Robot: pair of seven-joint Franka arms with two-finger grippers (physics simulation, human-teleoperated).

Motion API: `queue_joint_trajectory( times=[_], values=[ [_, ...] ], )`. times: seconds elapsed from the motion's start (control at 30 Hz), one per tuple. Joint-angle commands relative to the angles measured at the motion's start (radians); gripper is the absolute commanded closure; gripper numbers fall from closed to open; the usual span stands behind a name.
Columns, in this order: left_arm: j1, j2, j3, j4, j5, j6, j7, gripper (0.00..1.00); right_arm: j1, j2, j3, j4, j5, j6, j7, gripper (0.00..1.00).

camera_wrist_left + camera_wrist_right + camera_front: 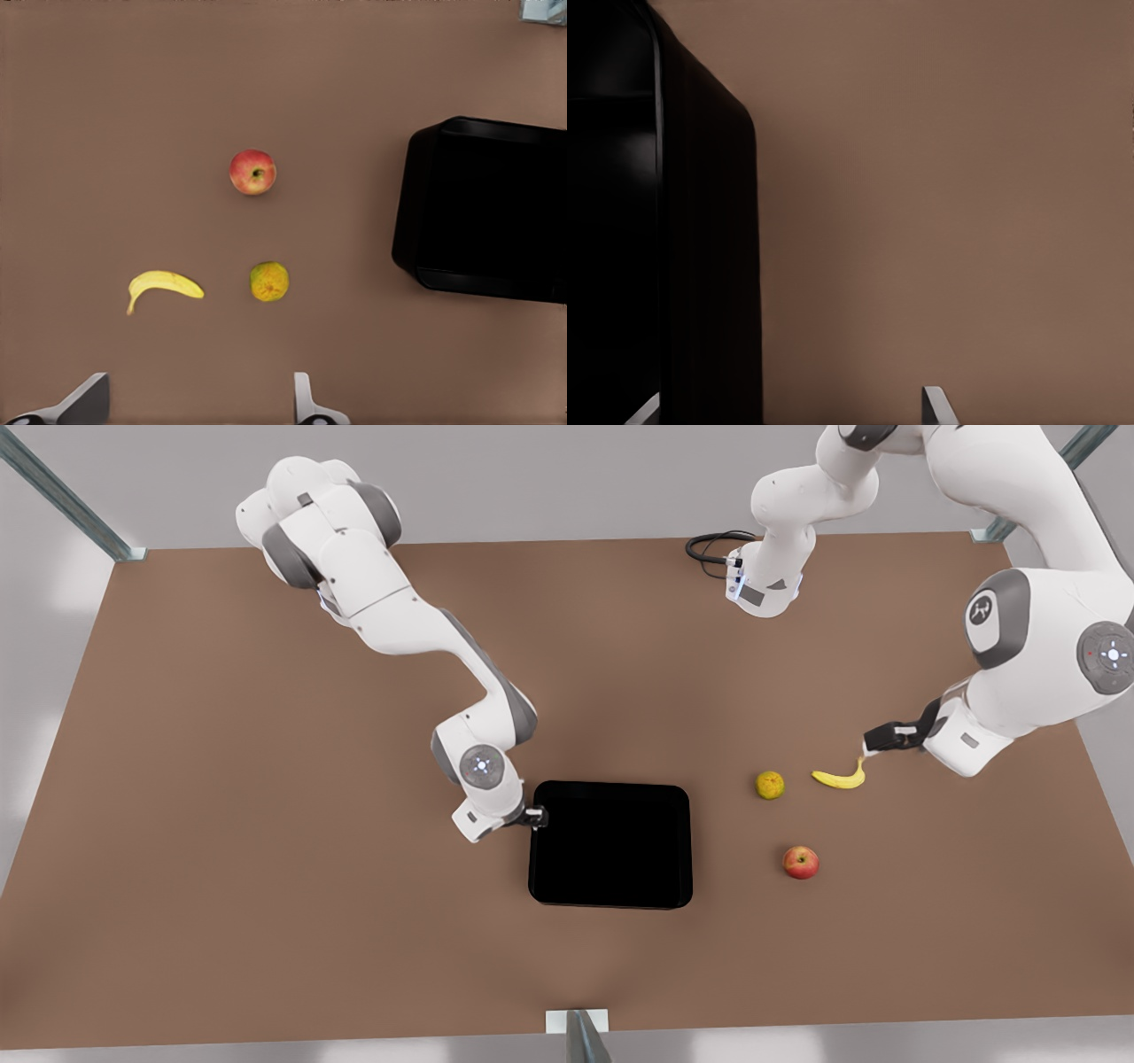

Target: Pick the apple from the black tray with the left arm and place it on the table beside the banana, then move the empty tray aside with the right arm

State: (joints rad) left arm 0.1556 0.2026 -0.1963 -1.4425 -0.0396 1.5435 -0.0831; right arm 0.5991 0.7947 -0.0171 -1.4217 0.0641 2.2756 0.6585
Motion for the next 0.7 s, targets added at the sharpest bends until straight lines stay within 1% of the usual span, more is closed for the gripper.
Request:
queue_joint_trajectory(
  times=[0.0, 0.03, 0.07, 0.23, 0.3, 0.33, 0.37, 0.4, 0.43, 0.5, 0.53, 0.6, 0.63, 0.67],
  values=[
    [-0.001, -0.012, -0.002, -0.006, -0.002, -0.006, 0.040, 0.00, 0.001, 0.004, 0.000, 0.001, 0.000, 0.022, 0.130, 0.01],
    [-0.002, -0.012, -0.003, -0.003, -0.003, -0.005, 0.040, 0.00, 0.001, 0.009, 0.000, 0.004, 0.000, 0.024, 0.131, 0.01],
    [-0.005, -0.015, -0.006, 0.002, -0.002, -0.006, 0.040, 0.00, 0.002, 0.014, 0.000, 0.003, 0.003, 0.068, 0.136, 0.01],
    [-0.004, -0.023, -0.003, -0.001, -0.002, -0.008, 0.045, 0.00, 0.004, 0.055, 0.026, 0.009, 0.000, 0.091, 0.135, 0.02],
    [-0.004, -0.025, -0.003, -0.001, -0.002, -0.006, 0.045, 0.00, -0.005, 0.052, 0.028, 0.009, -0.003, 0.091, 0.122, 0.05],
    [-0.004, -0.025, -0.003, -0.001, -0.002, -0.006, 0.045, 0.00, -0.013, 0.051, 0.028, 0.009, -0.007, 0.091, 0.116, 0.11],
    [-0.004, -0.025, -0.003, -0.001, -0.002, -0.006, 0.045, 0.00, -0.015, 0.047, 0.028, 0.009, -0.006, 0.091, 0.099, 0.19],
    [-0.004, -0.025, -0.003, -0.001, -0.002, -0.006, 0.045, 0.00, -0.021, 0.046, 0.028, 0.009, -0.006, 0.090, 0.095, 0.41],
    [-0.004, -0.023, -0.003, -0.001, -0.002, -0.006, 0.045, 0.00, -0.021, 0.044, 0.028, 0.009, -0.006, 0.088, 0.089, 0.45],
    [-0.004, -0.025, -0.003, -0.001, -0.002, -0.006, 0.045, 0.00, -0.028, 0.038, 0.026, 0.009, -0.006, 0.088, 0.066, 0.46],
    [-0.004, -0.023, -0.003, -0.001, -0.002, -0.006, 0.045, 0.00, -0.027, 0.038, 0.026, 0.009, -0.006, 0.087, 0.064, 0.50],
    [-0.004, -0.025, -0.003, -0.001, -0.002, -0.006, 0.045, 0.00, -0.028, 0.037, 0.026, 0.009, -0.006, 0.085, 0.066, 0.63],
    [-0.004, -0.025, -0.003, -0.001, -0.002, -0.006, 0.045, 0.00, -0.028, 0.037, 0.026, 0.009, -0.006, 0.085, 0.066, 0.65],
    [-0.004, -0.025, -0.003, -0.001, -0.002, -0.008, 0.045, 0.00, -0.028, 0.037, 0.028, 0.009, -0.006, 0.084, 0.064, 0.70]
  ],
)
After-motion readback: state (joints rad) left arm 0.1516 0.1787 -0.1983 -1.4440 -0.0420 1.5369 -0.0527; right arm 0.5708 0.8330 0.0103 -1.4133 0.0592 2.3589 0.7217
